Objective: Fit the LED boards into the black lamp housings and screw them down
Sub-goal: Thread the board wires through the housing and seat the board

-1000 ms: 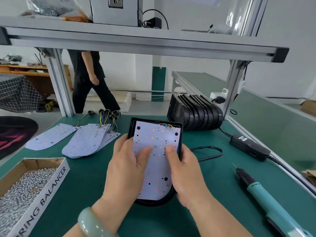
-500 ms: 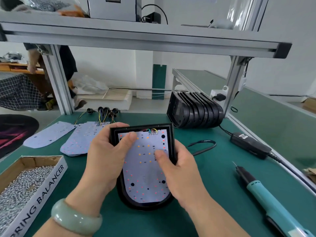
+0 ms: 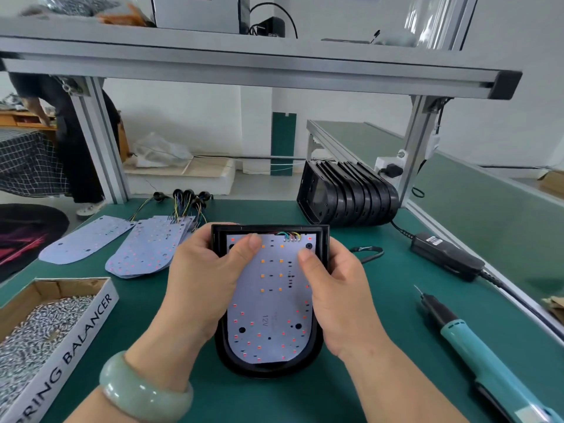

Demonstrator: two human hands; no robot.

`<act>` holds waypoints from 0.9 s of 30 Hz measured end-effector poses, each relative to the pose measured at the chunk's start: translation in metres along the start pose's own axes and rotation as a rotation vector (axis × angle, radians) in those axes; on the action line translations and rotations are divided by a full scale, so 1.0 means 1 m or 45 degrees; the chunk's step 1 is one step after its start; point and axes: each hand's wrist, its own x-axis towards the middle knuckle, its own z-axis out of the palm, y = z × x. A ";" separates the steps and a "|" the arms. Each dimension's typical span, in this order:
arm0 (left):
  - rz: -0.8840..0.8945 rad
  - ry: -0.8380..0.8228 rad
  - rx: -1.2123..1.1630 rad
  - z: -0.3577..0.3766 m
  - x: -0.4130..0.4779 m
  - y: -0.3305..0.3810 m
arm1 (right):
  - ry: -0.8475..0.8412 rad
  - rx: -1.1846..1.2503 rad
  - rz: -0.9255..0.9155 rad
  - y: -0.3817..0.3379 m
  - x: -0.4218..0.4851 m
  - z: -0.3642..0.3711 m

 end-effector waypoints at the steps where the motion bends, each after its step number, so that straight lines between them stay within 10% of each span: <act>1: 0.022 0.006 0.025 0.001 0.001 0.001 | 0.009 0.008 -0.004 -0.001 0.000 0.001; 18: 0.169 -0.030 0.416 0.004 -0.004 0.001 | 0.139 0.086 0.000 -0.002 0.003 -0.002; 27: -0.150 -0.134 0.450 0.002 -0.015 -0.012 | 0.230 0.154 -0.030 0.001 0.008 -0.005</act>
